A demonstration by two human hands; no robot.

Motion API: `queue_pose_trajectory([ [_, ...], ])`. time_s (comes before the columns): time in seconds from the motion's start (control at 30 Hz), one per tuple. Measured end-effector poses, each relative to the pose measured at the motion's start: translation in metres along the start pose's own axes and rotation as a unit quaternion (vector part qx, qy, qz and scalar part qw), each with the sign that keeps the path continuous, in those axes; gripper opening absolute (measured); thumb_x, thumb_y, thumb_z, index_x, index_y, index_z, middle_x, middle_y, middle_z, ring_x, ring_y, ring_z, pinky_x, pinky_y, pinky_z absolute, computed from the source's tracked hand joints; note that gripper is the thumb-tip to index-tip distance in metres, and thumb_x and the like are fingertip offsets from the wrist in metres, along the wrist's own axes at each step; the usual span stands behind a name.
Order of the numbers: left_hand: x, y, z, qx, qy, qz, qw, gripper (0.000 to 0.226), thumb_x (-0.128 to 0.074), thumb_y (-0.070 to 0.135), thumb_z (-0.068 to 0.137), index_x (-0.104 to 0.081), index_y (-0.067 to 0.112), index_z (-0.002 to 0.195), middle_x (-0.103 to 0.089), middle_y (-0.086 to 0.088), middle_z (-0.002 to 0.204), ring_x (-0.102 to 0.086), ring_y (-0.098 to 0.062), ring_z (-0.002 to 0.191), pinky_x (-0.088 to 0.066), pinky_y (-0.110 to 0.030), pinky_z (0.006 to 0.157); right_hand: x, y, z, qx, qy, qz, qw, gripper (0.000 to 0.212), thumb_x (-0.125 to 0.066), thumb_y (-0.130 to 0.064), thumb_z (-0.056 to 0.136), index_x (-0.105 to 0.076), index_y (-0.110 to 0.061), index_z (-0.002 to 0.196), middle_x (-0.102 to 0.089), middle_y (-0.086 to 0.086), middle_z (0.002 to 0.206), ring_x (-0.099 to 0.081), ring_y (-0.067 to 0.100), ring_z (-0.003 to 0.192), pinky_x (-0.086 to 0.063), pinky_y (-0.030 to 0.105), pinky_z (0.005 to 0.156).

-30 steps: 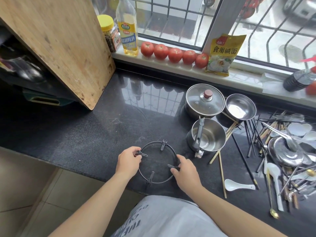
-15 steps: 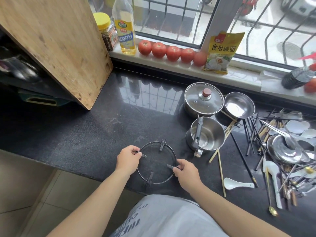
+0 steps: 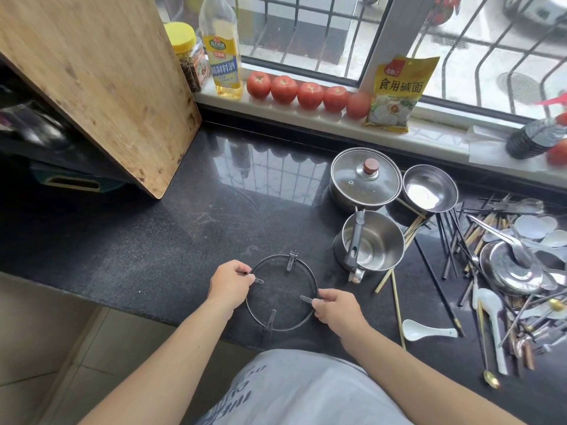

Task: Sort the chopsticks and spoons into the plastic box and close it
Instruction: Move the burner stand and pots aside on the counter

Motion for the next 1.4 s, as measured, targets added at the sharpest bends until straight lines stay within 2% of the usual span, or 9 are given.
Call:
queue_pose_trajectory([
  [0.13, 0.001, 0.002, -0.007, -0.015, -0.002, -0.017, 1.000, 0.013, -0.075, 0.017, 0.088, -0.070, 0.029, 0.087, -0.073, 0.000, 0.090, -0.070, -0.026, 0.089, -0.060, -0.047, 0.087, 0.001, 0.002, 0.000, -0.009, -0.008, 0.020, 1.000, 0.017, -0.062, 0.002, 0.093, -0.075, -0.008, 0.089, -0.063, 0.004, 0.071, -0.055, 0.019, 0.067, -0.050, 0.032, 0.072],
  [0.3, 0.003, 0.006, -0.019, -0.045, 0.015, -0.016, 0.999, 0.010, -0.072, 0.017, 0.093, -0.072, 0.027, 0.097, -0.071, 0.004, 0.094, -0.066, -0.022, 0.095, -0.051, -0.036, 0.090, 0.002, 0.005, 0.006, -0.001, 0.023, -0.071, 0.997, 0.018, -0.065, -0.014, 0.088, -0.075, -0.019, 0.075, -0.069, -0.002, 0.060, -0.062, 0.018, 0.068, -0.058, 0.044, 0.083],
  [0.57, 0.004, 0.008, -0.012, -0.017, -0.005, -0.045, 0.999, 0.015, -0.073, 0.005, 0.090, -0.071, 0.019, 0.089, -0.072, -0.009, 0.090, -0.063, -0.020, 0.068, -0.056, -0.038, 0.081, 0.003, -0.003, 0.000, 0.011, 0.036, -0.087, 0.995, 0.012, -0.067, -0.018, 0.090, -0.069, -0.026, 0.082, -0.072, -0.002, 0.064, -0.073, 0.028, 0.086, -0.058, 0.048, 0.088],
  [0.8, 0.005, 0.007, -0.015, -0.015, 0.006, -0.027, 1.000, 0.010, -0.072, 0.015, 0.093, -0.068, 0.022, 0.098, -0.072, -0.002, 0.095, -0.067, -0.020, 0.081, -0.057, -0.040, 0.088, 0.004, -0.008, 0.000, 0.015, 0.049, -0.084, 0.995, 0.014, -0.067, -0.020, 0.090, -0.065, -0.029, 0.079, -0.073, -0.001, 0.065, -0.073, 0.028, 0.087, -0.059, 0.046, 0.088],
  [0.93, 0.012, -0.015, -0.050, 0.024, 0.074, -0.048, 0.996, 0.013, -0.063, 0.030, 0.096, -0.054, 0.023, 0.103, -0.069, -0.001, 0.092, -0.067, -0.027, 0.090, -0.055, -0.044, 0.087, 0.004, 0.000, -0.004, 0.006, 0.045, -0.062, 0.997, 0.005, -0.069, -0.025, 0.087, -0.066, -0.030, 0.086, -0.075, -0.003, 0.068, -0.073, 0.023, 0.086, -0.058, 0.046, 0.089],
  [1.03, -0.013, -0.043, -0.087, 0.095, -0.005, -0.093, 0.991, 0.015, -0.065, 0.028, 0.096, -0.058, 0.016, 0.101, -0.069, -0.005, 0.086, -0.071, -0.027, 0.069, -0.061, -0.044, 0.073, 0.003, 0.007, -0.002, 0.009, 0.034, -0.064, 0.997, 0.007, -0.070, -0.026, 0.084, -0.067, -0.026, 0.090, -0.075, -0.004, 0.068, -0.073, 0.023, 0.083, -0.058, 0.048, 0.088],
  [1.13, -0.043, -0.058, -0.106, 0.113, -0.080, -0.143, 0.980, 0.012, -0.066, 0.021, 0.098, -0.067, 0.012, 0.105, -0.074, -0.008, 0.096, -0.077, -0.026, 0.084, -0.063, -0.038, 0.076, 0.002, -0.001, -0.004, 0.030, 0.043, -0.098, 0.994, 0.007, -0.068, -0.022, 0.087, -0.065, -0.028, 0.089, -0.074, -0.005, 0.064, -0.072, 0.021, 0.080, -0.059, 0.043, 0.084],
  [1.27, -0.055, -0.066, -0.101, 0.116, -0.080, -0.216, 0.966, 0.005, -0.066, 0.003, 0.097, -0.071, 0.004, 0.095, -0.070, -0.009, 0.082, -0.071, -0.024, 0.085, -0.060, -0.029, 0.080, 0.002, 0.000, -0.005, 0.032, 0.045, -0.102, 0.993, 0.007, -0.068, -0.019, 0.087, -0.066, -0.026, 0.088, -0.074, -0.003, 0.064, -0.073, 0.023, 0.081, -0.060, 0.042, 0.083],
  [1.4, -0.063, -0.068, -0.101, 0.166, -0.081, -0.303, 0.935, 0.009, -0.059, -0.011, 0.097, -0.064, -0.004, 0.095, -0.067, -0.018, 0.089, -0.070, -0.025, 0.084, -0.060, -0.022, 0.068, 0.002, 0.003, -0.002, 0.012, 0.017, -0.005, 1.000, 0.014, -0.069, -0.004, 0.090, -0.067, -0.002, 0.104, -0.069, 0.011, 0.079, -0.070, 0.022, 0.068, -0.063, 0.037, 0.076],
])
Point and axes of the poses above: each hand's wrist, its own z-axis towards the middle knuckle, its own x-axis out of the back of the hand, y = z × x, the point moved 9 cm from there along z, towards the middle knuckle
